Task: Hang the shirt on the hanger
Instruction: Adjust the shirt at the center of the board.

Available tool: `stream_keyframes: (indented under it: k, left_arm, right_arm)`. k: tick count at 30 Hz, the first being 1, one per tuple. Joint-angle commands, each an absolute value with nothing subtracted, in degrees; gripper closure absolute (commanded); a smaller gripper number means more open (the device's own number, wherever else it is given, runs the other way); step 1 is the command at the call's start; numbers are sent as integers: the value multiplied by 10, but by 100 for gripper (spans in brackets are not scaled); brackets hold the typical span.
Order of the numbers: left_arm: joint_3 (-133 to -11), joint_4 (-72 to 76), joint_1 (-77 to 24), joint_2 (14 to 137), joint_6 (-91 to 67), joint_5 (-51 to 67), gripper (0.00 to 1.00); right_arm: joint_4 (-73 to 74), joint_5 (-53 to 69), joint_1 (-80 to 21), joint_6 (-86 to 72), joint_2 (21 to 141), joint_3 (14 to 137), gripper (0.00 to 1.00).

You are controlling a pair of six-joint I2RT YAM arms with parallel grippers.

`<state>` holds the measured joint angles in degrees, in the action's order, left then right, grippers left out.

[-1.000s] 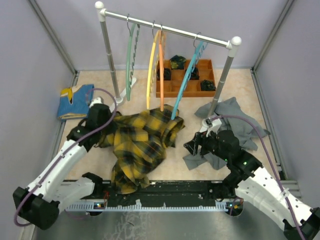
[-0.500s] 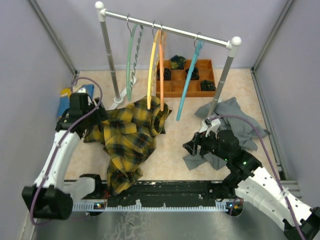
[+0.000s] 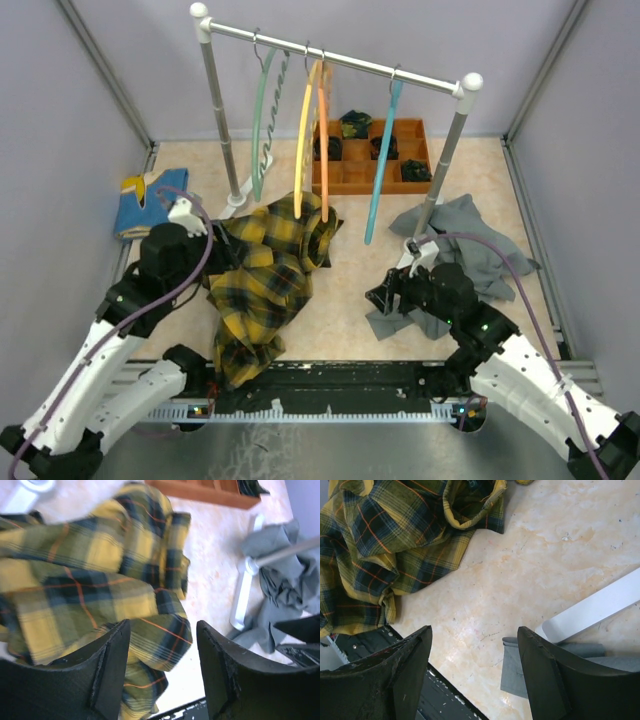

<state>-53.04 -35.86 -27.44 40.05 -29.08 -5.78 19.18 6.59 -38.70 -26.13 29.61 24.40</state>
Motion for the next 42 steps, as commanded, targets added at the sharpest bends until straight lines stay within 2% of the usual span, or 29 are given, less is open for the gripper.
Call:
stream_keyframes:
  k: [1,5,9,16,23,35,42]
  left_arm:
    - [-490,-300,-387,413,-372,-136,39]
    - [-459,-238,-539,450,-399,-261,39]
    - [-459,-187,-591,529,-407,-297,35]
    - [-502,-194,-593,633,-405,-292,27]
    - [-500,-195,-592,677,-381,-361,16]
    - [-563,-196,-587,788,-324,-408,17]
    - [-587,-164,-583,864,-317,-436,17]
  right_arm:
    - [158,61,-385,-271,285,239,30]
    - [153,45,-384,-288,276,230,30]
    - [150,36,-384,-331,278,231,27]
    - [112,139,-384,-415,313,217,26]
    - [161,152,-385,-392,321,243,26]
    - [272,155,-384,-375,288,254,26]
    - [265,142,-384,-398,241,239,26]
